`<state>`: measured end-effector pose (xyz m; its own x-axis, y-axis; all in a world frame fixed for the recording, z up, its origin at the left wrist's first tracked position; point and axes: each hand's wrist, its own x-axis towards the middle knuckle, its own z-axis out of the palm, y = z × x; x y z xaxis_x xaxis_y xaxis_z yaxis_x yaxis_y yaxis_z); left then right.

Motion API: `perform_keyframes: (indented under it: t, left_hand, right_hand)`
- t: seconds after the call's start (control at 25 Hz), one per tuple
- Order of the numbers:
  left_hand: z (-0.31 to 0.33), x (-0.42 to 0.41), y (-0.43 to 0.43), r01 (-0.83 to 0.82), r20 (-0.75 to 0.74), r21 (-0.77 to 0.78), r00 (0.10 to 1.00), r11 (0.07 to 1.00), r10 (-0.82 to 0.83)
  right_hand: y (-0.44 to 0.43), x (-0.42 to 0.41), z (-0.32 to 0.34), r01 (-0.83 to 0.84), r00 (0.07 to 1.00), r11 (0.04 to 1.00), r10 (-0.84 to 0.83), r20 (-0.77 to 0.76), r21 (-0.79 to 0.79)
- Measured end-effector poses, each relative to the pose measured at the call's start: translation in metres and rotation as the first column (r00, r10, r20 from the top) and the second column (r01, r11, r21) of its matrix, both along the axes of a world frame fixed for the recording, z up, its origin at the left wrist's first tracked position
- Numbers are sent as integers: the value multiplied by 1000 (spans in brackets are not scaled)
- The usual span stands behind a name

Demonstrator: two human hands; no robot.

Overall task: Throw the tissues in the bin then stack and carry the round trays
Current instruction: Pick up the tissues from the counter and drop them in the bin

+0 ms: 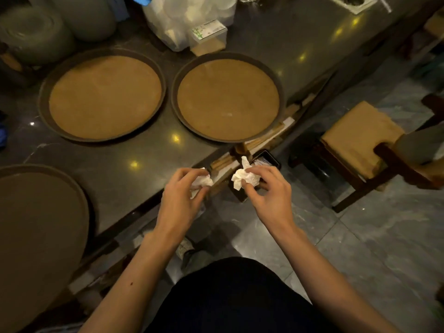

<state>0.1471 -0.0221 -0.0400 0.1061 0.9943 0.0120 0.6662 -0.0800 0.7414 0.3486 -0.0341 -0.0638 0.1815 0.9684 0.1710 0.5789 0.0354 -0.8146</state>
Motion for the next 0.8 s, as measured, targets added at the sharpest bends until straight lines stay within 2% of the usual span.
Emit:
perform_keyframes:
  t: [0.36,0.64,0.8]
  left_hand:
    - [11,190,-63,199,-31,15,980,980,-199]
    - [6,238,-48,285,-70,14,956,958,-283]
    - [-10,251,-18,276,15,2,961,961,-276]
  right_hand:
    - [-90,178,3,229,966,973,-225,-125,23]
    - [-93,222,-3,281,947,959,-280,-159,-14]
    - [-71,232,-12,302,945,952,-306,-112,-55]
